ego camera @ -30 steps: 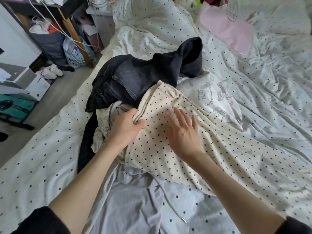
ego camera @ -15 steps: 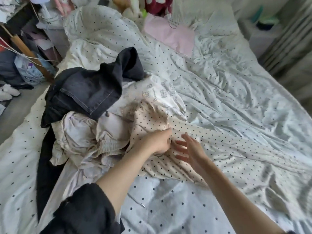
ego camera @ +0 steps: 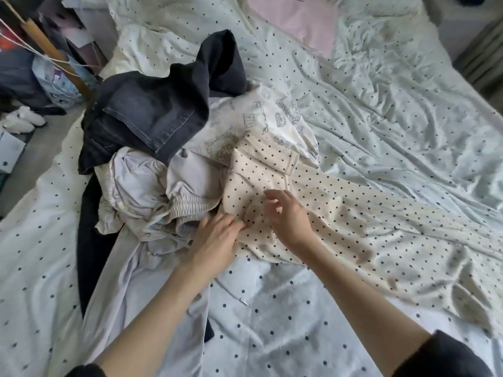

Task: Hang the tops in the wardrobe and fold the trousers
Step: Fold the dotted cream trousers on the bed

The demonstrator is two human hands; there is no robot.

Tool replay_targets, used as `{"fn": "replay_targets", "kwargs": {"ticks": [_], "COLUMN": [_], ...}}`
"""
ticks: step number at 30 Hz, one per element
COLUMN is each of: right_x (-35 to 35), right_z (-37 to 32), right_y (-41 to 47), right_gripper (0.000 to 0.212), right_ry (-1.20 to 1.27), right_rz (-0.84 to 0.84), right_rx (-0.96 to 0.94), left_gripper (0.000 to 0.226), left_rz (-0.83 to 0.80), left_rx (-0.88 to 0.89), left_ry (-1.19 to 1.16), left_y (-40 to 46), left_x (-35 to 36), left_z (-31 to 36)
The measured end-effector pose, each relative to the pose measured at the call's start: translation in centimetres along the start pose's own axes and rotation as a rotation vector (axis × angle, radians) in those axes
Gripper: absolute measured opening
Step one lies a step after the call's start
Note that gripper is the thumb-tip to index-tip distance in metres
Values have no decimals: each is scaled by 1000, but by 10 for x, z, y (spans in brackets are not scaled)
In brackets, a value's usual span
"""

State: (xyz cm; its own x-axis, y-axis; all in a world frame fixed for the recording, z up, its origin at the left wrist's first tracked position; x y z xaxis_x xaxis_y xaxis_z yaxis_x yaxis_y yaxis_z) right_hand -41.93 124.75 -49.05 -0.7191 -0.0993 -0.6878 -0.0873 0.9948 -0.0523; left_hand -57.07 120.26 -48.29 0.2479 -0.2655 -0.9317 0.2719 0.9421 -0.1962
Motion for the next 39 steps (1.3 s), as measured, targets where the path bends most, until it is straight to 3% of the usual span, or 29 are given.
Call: {"fn": "replay_targets", "kwargs": {"ticks": [4,6,8,11,13,16,18,22,26,33,36,39], "right_x": [6,7,8,3,3,22,27,10,-5,-62,-102,-141], "right_z": [25,32,30,16,6,5,11,12,7,26,55,92], "right_y": [-39,-47,-43,-32,-30,-34,-41,-39,-31,-48,-68,-88], "right_gripper": [29,26,28,36,35,50,48,31,45,49,45,41], "right_ry": [-54,-94,-135,-117,-21,-65,-141,145,654,1024,1132,1106], "right_rz": [-78,-76,-26,113,48,-359,-427,-203,-280,-279,-199,-161], "right_rx": [-64,-94,-106,-209,-250,-168,-155,54,420,602,650,703], "left_gripper": [38,29,21,16,21,32,28,17,12,17,20,38], "left_rz": [-167,-174,-15,304,376,250,183,273,233,138,21,-216], "left_rx": [94,118,115,-37,-159,-284,-297,-320,-270,-102,12,-35], "left_ry": [4,-65,-166,-380,-451,-531,-551,-580,-467,-459,-487,-705], "left_y": [-14,-16,-14,-3,11,33,43,50,44,60,73,82], "left_x": [8,3,-4,-18,-26,-24,-20,-26,-37,-69,-59,-26], "left_z": [-9,-13,-19,-28,-28,-30,-27,-20,-5,74,136,195]}}
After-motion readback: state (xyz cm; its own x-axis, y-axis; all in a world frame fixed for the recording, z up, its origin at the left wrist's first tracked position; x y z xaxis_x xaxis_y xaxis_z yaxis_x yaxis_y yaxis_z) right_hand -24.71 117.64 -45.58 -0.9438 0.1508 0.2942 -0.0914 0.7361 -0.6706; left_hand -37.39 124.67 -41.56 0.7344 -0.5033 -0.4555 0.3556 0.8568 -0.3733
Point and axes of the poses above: each hand's wrist, its own y-axis towards the middle knuckle, its own x-axis out of the palm, z = x × y, the point moved 2 cm from there along y, towards the middle knuckle, and after that the axes turned 3 degrees about -y, right-handed, at the moved point
